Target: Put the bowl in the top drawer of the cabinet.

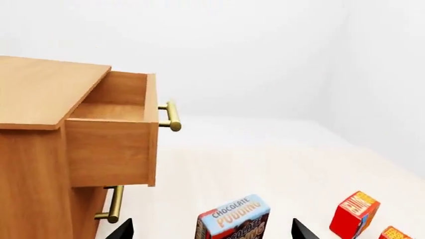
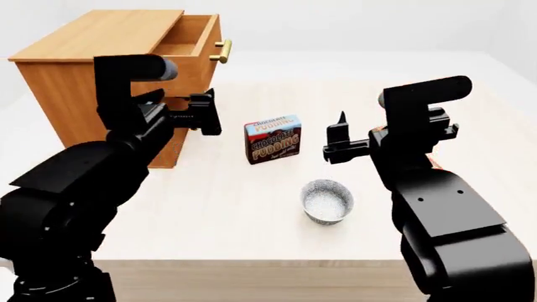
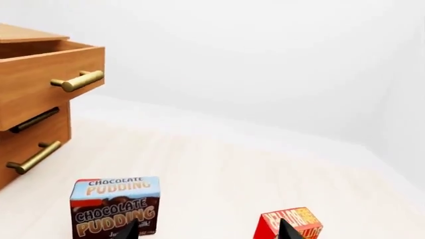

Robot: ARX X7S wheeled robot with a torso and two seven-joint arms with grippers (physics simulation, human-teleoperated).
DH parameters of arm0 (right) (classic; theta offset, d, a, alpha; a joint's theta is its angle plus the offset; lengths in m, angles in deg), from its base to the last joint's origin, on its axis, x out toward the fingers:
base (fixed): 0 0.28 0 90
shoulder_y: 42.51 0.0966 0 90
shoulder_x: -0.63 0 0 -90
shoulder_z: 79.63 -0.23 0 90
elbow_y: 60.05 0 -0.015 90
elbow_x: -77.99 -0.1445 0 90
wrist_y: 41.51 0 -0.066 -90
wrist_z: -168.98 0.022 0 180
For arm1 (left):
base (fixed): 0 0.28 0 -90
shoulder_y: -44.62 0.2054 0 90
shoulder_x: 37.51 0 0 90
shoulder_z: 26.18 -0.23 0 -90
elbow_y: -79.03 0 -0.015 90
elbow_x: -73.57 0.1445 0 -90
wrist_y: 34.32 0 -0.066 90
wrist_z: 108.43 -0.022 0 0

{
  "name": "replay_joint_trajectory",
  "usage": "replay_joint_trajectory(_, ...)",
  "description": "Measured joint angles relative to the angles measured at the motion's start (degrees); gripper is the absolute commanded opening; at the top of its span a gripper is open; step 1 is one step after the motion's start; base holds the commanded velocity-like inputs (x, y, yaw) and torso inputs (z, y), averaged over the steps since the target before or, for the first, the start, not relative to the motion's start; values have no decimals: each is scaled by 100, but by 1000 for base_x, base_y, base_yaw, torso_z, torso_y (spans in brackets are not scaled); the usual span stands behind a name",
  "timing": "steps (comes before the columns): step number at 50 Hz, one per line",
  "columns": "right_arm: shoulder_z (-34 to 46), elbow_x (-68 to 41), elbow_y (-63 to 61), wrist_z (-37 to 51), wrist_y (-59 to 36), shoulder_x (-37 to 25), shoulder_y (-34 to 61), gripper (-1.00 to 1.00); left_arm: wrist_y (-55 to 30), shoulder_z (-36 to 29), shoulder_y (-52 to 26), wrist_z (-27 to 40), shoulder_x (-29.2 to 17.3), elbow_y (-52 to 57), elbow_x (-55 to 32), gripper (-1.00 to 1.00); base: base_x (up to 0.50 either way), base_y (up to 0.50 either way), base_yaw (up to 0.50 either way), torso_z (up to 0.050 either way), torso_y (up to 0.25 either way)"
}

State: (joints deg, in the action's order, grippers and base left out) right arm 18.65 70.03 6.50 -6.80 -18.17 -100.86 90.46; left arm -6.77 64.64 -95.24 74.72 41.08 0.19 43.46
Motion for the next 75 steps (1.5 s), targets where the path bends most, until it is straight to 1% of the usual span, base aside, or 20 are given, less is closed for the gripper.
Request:
replay_joint_trajectory(9,34,-33,-11,-23,-197,-64,269,100,-387,-125,-894,191,-8,-382,49,100,86,0,0,9,0)
replay_joint_trajectory(18,55,-50,20,-46,-166,-122,401,100,-748,-323,-1558,257,-22,-765,69,100,495,0,0,0,0)
replay_joint_trajectory(29,156,-62,130,-76,-54,-162,468,100,-1096,-434,-2146,344,4,-1241,83,100,500,0,0,0,0)
replay_joint_trajectory(49,326,-92,221,-145,133,-288,415,100,-1228,-687,-2601,528,15,-1948,272,100,500,0,0,0,1)
replay_joint_trajectory(64,407,-70,276,-114,234,-352,375,100,-1030,-845,-2800,458,53,-2577,349,100,499,0,0,0,1)
replay_joint_trajectory(75,430,-74,359,-88,265,-367,329,100,-727,-1211,-3196,228,191,-3656,522,100,2,0,0,0,0)
